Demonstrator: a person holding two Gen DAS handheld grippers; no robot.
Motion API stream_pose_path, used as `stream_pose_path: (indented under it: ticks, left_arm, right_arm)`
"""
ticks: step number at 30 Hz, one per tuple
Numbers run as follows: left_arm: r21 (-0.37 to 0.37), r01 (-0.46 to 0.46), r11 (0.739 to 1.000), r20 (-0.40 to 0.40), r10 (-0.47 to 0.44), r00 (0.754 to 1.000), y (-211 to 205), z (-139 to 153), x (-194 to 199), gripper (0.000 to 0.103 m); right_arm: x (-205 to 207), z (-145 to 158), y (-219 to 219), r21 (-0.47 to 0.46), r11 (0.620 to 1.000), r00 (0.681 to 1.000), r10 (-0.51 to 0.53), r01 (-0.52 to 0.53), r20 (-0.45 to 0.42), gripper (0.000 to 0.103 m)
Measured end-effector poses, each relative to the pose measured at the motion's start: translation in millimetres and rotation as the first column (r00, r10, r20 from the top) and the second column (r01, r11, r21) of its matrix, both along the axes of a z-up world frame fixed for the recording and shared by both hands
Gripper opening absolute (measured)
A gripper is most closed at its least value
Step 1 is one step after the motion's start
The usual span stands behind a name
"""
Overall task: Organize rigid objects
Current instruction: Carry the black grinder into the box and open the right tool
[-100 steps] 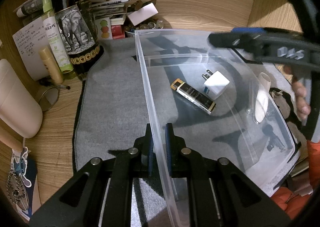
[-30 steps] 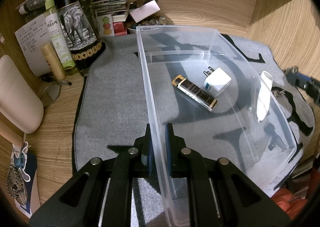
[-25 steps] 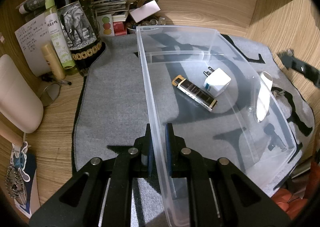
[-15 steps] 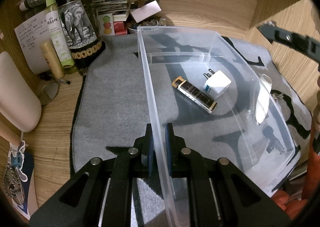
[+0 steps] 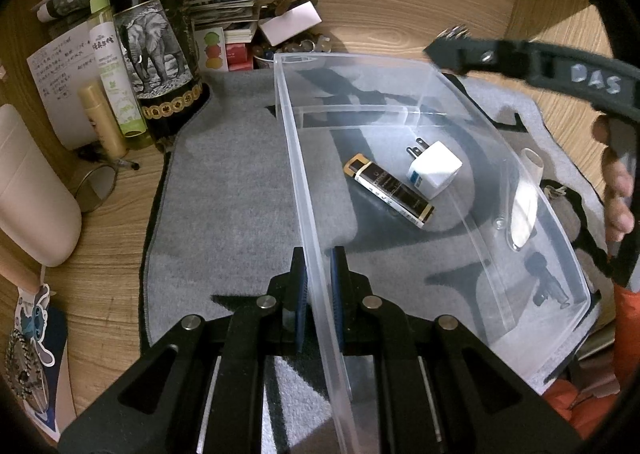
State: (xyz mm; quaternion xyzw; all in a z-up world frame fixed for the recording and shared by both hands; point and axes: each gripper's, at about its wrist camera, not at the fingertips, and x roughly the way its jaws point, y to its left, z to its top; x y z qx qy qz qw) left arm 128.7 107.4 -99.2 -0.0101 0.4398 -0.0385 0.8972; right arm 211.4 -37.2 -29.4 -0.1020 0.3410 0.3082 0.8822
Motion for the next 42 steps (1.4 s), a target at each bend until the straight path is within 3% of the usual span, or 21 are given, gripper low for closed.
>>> stream_pose_path:
  ticks: [10,22,30,38,42]
  left_arm:
    - [-0.005,0.003,1.0,0.004,-0.003,1.0,-0.3,-0.4,0.7,0.011]
    - [-0.006,0.006,1.0,0.004,-0.006,1.0,1.1,-0.3,0.1,0.011]
    - [-0.006,0.006,1.0,0.004,-0.006,1.0,0.6,-0.2,0.5,0.011]
    - [-0.006,0.007,1.0,0.005,-0.007,1.0,1.7,-0.4,0.0,0.011]
    - [-0.006,0.007,1.0,0.005,-0.007,1.0,1.8,-0.4,0.0,0.011]
  right_arm:
    - [15.9,-36.5,23.4,-0.125,0.99,0.992,0.043,-0.059,-0.123,0.029]
    - [21.9,-47.0,24.3,-0.139,0.989,0.987,0.036,-0.058,-0.156,0.03]
    - [15.5,-34.7,18.7,-0.11,0.993,0.994,0.033,-0.044,-0.102,0.05]
    - [-2.1,-6.8,2.7,-0.055,0.999,1.0,0.001,-0.001,0.002,0.079]
    - [-10.4,7.4,-12.7,-0.014,0.999,0.999,-0.032,0.033,0.04,0.082]
